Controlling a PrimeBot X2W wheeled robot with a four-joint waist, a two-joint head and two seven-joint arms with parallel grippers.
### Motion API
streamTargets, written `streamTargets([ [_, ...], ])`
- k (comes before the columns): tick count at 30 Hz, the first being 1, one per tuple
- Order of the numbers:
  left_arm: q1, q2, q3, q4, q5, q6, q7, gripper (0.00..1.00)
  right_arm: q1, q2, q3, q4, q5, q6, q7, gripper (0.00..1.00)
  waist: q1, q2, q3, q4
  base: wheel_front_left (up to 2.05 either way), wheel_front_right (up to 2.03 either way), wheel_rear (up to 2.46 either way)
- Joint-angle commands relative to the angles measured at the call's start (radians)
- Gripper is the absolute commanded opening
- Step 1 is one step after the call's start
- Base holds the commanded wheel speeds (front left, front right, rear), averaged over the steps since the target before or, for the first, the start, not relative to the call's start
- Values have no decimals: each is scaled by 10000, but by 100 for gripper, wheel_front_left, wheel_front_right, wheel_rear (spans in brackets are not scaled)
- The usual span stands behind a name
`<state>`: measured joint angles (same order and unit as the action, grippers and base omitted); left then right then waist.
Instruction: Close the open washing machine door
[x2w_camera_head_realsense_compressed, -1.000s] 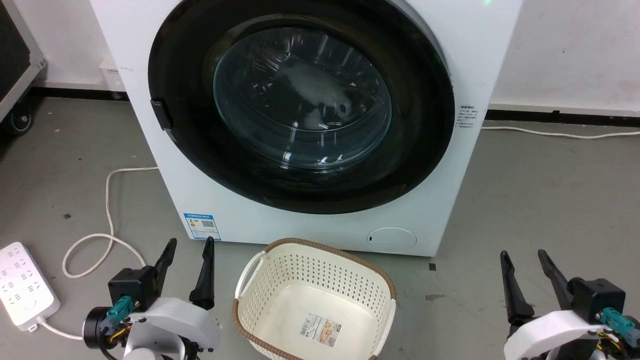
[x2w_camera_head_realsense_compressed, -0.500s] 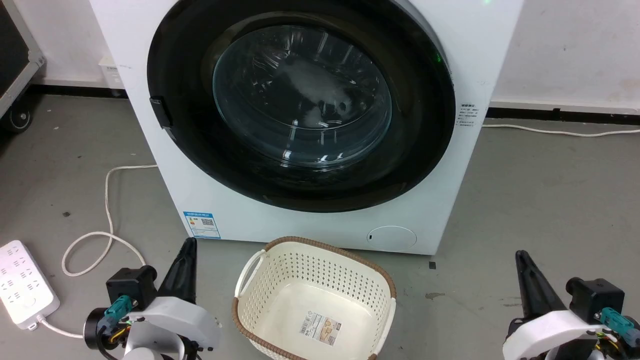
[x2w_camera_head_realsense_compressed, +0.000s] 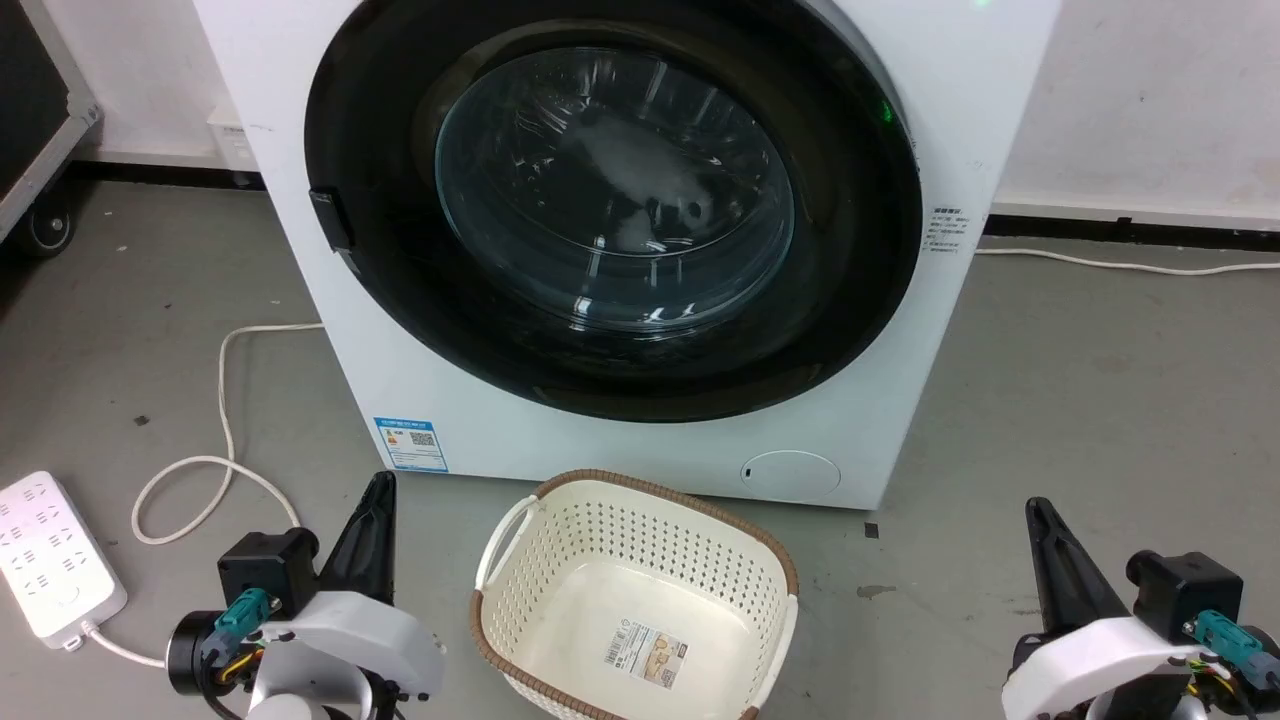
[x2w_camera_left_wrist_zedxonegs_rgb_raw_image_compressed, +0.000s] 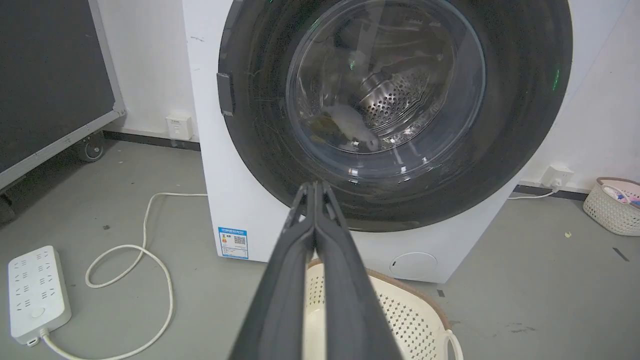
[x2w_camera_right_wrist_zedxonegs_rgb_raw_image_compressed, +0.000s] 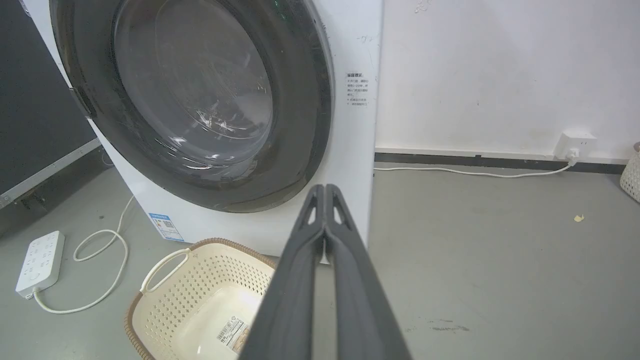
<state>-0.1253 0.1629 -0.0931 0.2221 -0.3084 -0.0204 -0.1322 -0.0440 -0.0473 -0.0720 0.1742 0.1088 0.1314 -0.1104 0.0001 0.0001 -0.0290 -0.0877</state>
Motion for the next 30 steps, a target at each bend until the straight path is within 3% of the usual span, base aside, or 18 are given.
streamTargets([
  [1,125,-58,38,-89,95,28,23,0,59,-4,31,-107,-75,-1,29,0,0,-1,3,10,0,0,0],
  [30,427,-344,278,-661,896,75,371,0,161,-11,216,-545,-346,-3,317,0,-1,-1,80,242,0,0,0],
])
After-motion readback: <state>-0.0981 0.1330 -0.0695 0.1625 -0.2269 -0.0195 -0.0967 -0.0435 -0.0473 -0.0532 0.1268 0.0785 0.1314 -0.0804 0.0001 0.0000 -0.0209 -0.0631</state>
